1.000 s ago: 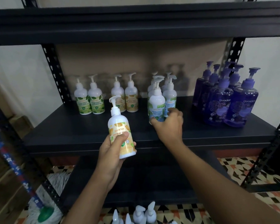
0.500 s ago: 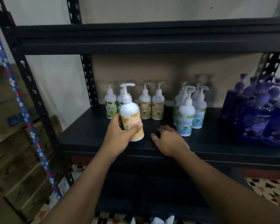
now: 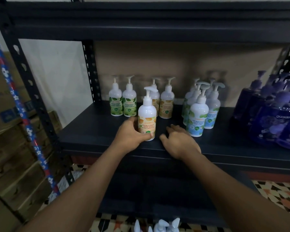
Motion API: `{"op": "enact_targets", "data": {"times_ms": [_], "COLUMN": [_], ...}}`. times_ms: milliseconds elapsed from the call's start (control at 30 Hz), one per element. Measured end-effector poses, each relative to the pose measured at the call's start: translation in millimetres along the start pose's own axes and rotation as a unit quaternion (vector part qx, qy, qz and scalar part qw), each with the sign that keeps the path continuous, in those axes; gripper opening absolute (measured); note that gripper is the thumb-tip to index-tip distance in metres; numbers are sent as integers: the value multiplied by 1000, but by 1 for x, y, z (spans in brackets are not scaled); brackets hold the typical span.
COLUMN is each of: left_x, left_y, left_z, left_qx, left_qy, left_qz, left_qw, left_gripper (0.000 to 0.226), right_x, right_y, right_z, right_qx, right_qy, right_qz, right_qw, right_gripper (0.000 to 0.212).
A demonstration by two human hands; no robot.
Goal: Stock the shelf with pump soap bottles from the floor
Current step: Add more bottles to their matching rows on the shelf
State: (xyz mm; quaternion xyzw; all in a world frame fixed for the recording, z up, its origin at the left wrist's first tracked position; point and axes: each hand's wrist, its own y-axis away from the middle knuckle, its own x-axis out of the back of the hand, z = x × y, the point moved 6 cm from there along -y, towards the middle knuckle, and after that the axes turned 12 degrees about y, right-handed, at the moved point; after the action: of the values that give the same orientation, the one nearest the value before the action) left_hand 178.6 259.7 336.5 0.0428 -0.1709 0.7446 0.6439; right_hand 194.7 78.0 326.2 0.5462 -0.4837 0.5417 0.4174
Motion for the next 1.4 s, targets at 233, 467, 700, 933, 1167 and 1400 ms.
{"op": "enact_targets", "data": {"times_ms": [233,467,700,933,1167,1400], "left_x": [-9,-23,-24,-26,-29,-27], "left_y": [-41,-67,-74,-73,-74,-57], "left_z": [-15,-10,-9,-8,-10,-4], "left_qx": [19,17,19,8,10,40], "left_qy": [3,-29,-45,-47,-58,-78], "left_qz": [44,62,79,74,65,62], "left_qw": [999,998,996,996,996,994], "left_gripper": [59,54,53,53,52,81], "right_x": [-2,-2,-1,-1,-2,5], "right_y": [0,2,3,2,1,8], "right_z": [-2,-2,-3,-3,-3,1], "right_qx": [8,8,5,4,6,-5], "right_qy": [18,18,10,12,11,-30], "right_qz": [-16,-19,-17,-14,-6,45], "right_qw": [1000,1000,1000,1000,1000,999], "right_gripper": [67,70,70,70,70,63]}}
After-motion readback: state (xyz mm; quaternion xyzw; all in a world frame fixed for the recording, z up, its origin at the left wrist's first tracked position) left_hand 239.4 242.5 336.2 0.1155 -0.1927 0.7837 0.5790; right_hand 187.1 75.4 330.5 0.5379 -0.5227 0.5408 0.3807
